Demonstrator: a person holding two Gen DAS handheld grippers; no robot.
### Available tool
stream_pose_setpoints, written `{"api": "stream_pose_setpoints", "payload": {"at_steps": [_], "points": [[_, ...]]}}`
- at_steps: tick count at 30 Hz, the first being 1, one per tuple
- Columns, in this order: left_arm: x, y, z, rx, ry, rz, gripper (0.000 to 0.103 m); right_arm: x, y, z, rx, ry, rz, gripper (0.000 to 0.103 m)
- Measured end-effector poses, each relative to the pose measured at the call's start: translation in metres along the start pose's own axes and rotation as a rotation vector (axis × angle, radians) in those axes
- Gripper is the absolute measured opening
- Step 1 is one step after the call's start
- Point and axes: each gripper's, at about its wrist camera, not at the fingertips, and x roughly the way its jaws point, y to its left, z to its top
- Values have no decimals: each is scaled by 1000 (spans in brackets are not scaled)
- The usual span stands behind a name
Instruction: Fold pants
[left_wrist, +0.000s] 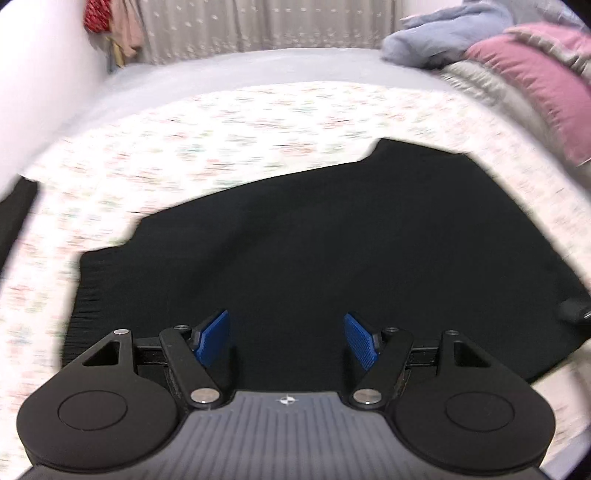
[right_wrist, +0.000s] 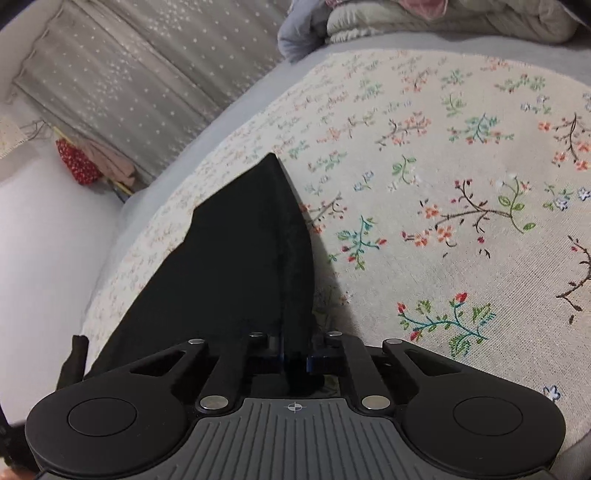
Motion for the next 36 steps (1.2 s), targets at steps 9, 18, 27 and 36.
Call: {"api": "stream_pose_setpoints", "payload": {"at_steps": [9, 18, 27, 36], "points": [[33, -66, 1, -11, 60, -60, 78, 1, 2, -3, 40, -18, 10, 9], [63, -75, 39, 35, -43, 45, 83, -5, 4, -6, 27, -23, 15, 9], [113, -44, 81, -95, -16, 50, 96, -2, -1, -4, 53, -23, 51, 9], [61, -70, 30, 55, 13, -10, 96, -3, 2, 1, 41, -7, 56, 9]]}}
